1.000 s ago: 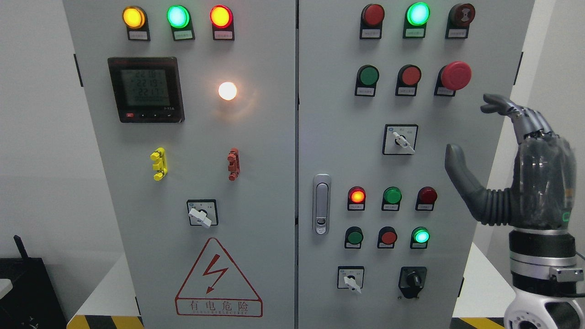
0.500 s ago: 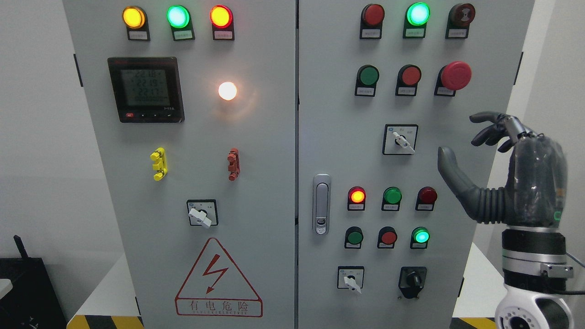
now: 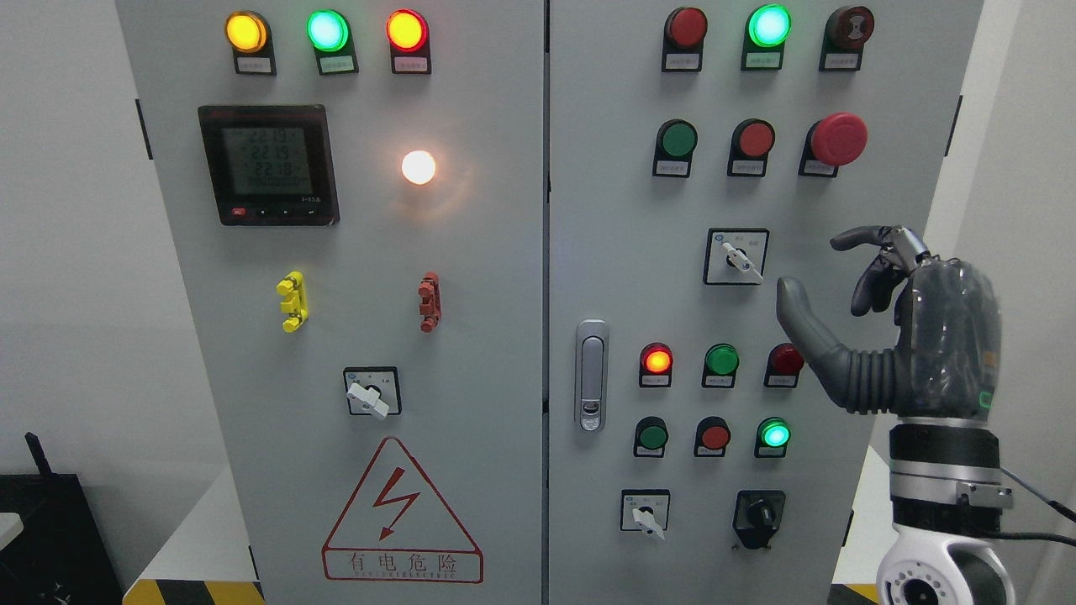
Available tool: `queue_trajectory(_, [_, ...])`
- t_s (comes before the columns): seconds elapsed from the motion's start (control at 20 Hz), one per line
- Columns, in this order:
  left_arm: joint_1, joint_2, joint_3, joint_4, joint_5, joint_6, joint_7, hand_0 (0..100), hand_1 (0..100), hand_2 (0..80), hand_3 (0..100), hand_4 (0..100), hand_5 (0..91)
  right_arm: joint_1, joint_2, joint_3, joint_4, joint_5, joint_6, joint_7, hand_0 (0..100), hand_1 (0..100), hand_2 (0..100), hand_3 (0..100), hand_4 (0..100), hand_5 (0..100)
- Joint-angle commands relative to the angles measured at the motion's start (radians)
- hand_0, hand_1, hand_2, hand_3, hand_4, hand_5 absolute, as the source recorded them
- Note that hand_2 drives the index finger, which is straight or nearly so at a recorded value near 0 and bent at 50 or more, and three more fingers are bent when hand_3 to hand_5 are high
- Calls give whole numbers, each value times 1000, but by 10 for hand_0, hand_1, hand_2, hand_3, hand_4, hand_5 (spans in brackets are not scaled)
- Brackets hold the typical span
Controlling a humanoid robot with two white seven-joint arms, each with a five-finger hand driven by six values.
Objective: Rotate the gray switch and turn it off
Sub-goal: 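Move the right hand toward the upper black-and-white rotary switch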
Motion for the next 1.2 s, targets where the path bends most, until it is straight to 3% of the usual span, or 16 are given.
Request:
queue_trajectory(0.0, [-9, 0, 8, -26, 20, 0, 0, 120, 389, 0, 0, 0, 0, 9, 12, 67, 17, 0, 34, -6, 120, 481, 482, 937, 957, 1000])
queue_trajectory(0.15, [-9, 0, 8, -26, 20, 0, 0, 120, 389, 0, 0, 0, 0, 9, 14, 91, 20, -2, 86, -6, 112, 477, 493, 938, 958, 1000])
queue_trajectory(0.4, [-9, 0, 8, -26, 20, 0, 0, 120, 389, 0, 0, 0, 0, 9, 14, 103, 27, -2, 92, -13, 102, 473, 499, 961, 961, 1000])
queue_trajectory(0.55, [-9, 0, 8, -26, 20, 0, 0, 120, 389, 0, 0, 0, 0, 9, 20, 113, 40, -2, 130, -16, 100, 474, 500, 976, 970, 1000])
queue_trajectory(0.7, [-9, 0, 8, -26, 20, 0, 0, 120, 389, 0, 0, 0, 0, 8, 20, 111, 43, -2, 133, -18, 100, 478, 502, 999, 987, 1000])
queue_trajectory(0.85, [-9, 0, 8, -26, 20, 0, 0, 120, 389, 0, 0, 0, 0, 3, 20, 111, 49, -2, 133, -50, 94, 510, 523, 1000, 1000, 1000])
queue_trajectory(1.15, [-9, -1, 8, -26, 20, 0, 0, 120, 389, 0, 0, 0, 0, -1, 20, 110, 57, 0, 138, -50, 92, 520, 540, 1000, 1000, 1000])
